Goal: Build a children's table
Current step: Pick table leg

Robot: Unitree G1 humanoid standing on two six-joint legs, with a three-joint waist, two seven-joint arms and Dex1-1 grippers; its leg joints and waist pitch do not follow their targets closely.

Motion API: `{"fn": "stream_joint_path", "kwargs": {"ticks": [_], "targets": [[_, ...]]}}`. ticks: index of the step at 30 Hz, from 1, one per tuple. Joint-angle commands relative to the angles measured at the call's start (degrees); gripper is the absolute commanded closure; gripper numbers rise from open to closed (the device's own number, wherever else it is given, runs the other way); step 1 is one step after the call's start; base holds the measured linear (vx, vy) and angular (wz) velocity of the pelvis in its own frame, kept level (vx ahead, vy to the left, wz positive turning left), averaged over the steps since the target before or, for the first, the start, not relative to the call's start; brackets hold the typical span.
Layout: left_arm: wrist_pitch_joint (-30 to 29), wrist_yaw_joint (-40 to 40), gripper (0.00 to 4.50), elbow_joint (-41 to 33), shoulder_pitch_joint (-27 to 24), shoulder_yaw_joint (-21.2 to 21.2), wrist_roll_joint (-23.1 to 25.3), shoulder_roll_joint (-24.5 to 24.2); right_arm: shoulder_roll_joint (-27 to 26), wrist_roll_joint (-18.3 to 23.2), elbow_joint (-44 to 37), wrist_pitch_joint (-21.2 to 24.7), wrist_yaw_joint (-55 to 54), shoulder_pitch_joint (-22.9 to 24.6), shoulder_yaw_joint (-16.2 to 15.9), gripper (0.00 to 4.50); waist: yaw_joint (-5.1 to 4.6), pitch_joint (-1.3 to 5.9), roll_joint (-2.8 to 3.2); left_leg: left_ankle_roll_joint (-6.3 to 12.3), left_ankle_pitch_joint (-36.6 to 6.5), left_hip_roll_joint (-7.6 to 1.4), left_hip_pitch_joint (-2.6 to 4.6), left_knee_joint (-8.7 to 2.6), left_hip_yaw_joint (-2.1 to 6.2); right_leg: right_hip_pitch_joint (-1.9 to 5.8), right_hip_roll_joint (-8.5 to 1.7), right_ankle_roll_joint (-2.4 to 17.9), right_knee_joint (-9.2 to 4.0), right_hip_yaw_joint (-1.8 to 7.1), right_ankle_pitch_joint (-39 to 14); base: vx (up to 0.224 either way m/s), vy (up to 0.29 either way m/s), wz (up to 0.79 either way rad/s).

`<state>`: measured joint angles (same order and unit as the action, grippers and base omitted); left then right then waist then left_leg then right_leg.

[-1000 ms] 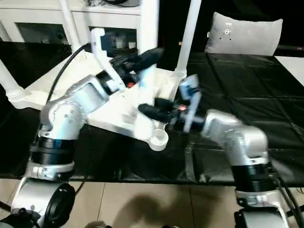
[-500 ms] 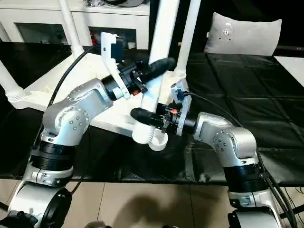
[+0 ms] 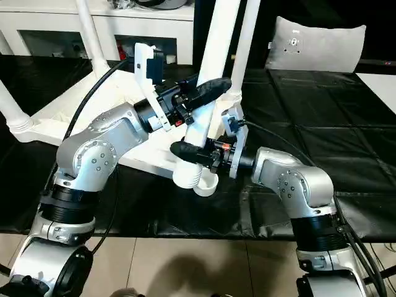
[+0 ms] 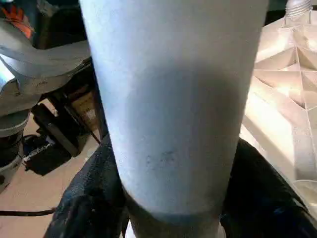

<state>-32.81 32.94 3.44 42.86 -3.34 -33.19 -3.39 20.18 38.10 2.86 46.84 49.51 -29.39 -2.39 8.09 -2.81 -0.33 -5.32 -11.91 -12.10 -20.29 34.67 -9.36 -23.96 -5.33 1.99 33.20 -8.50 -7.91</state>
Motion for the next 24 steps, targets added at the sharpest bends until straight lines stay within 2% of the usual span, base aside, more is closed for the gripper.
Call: {"fn": "stream_joint_path", "kwargs": {"ticks": [1,4,10,11,14,18,19,20,24], "targets": [[0.2,0.6,2.73,-1.3,0.0,-0.6,0.5,-0.2,0.0,0.3,-0.2,0.4,0.2,-0.1,0.2,2.35,-0.16,4.64,-1.05,2.36,-0.9,-0.74,-0.59,-3.3,-0.34,4.43,-3.03,2.2,-3.39,3.21,-17.6,0.0,0.0,0.0],[0.1,0.6,2.73,-1.3,0.1,-0.7,0.6,-0.2,-0.1,0.1,0.0,0.5,-0.2,0.0,0.2,2.55,-0.12,4.68,-1.01,2.29,-0.7,-0.75,-0.59,-3.28,-0.34,4.45,-3.05,2.5,-3.3,3.24,-17.1,0.0,0.0,0.0],[-0.8,-0.6,2.73,-1.5,0.3,-1.2,1.5,0.0,-0.9,0.2,1.6,2.1,-2.6,-0.4,1.4,2.57,-0.24,4.65,-1.23,2.22,-0.8,-0.76,-0.55,-3.33,-0.36,4.42,-3.1,2.7,-3.27,3.25,-17.7,0.0,0.0,0.0],[-1.3,-0.1,2.17,-1.8,0.2,-1.2,0.7,0.2,-1.1,0.3,1.6,2.5,-2.8,-0.4,1.4,2.57,-0.29,4.66,-1.38,2.25,-0.7,-0.79,-0.47,-3.29,-0.41,4.35,-3.06,2.6,-3.32,3.29,-17.6,0.0,0.0,0.0],[-2.6,1.0,2.03,-3.2,-0.2,-1.5,-0.9,0.6,-1.5,-0.3,1.4,1.7,-3.1,-0.3,1.0,2.57,-0.29,4.65,-1.26,2.19,-0.5,-0.83,-0.5,-3.31,-0.39,4.36,-3.13,2.8,-3.25,3.32,-17.4,0.0,0.0,0.0],[-5.5,3.3,1.6,-8.1,-1.7,-2.4,-6.4,2.8,-3.5,-1.9,0.4,-1.8,-5.5,0.7,1.1,2.57,-0.29,4.66,-1.08,1.98,-0.6,-0.85,-0.56,-3.28,-0.45,4.4,-3.23,3.2,-3.16,3.36,-17.0,0.0,0.0,0.0],[-5.5,3.3,1.59,-8.2,-1.7,-2.5,-6.5,2.8,-3.6,-1.9,0.3,-1.8,-5.6,0.7,1.1,2.57,-0.33,4.61,-1.12,1.98,-0.8,-0.88,-0.64,-3.31,-0.47,4.39,-3.29,3.5,-3.22,3.37,-17.2,0.0,0.0,0.0],[-5.9,3.8,1.5,-9.2,-2.0,-2.9,-7.4,3.3,-4.0,-1.9,0.2,-1.9,-6.0,0.8,1.3,2.57,-0.32,4.63,-0.97,2.07,-0.9,-0.85,-0.61,-3.32,-0.45,4.4,-3.23,3.5,-3.33,3.32,-17.3,0.0,0.0,0.0],[-6.7,4.9,1.15,-11.2,-2.9,-3.9,-9.1,4.3,-4.5,-1.6,0.5,-1.0,-6.5,0.8,1.6,2.57,-0.54,4.43,-1.01,1.78,-2.5,-0.75,-0.45,-3.43,-0.47,4.36,-3.04,2.1,-3.76,3.26,-19.7,0.0,0.0,0.0]]}}
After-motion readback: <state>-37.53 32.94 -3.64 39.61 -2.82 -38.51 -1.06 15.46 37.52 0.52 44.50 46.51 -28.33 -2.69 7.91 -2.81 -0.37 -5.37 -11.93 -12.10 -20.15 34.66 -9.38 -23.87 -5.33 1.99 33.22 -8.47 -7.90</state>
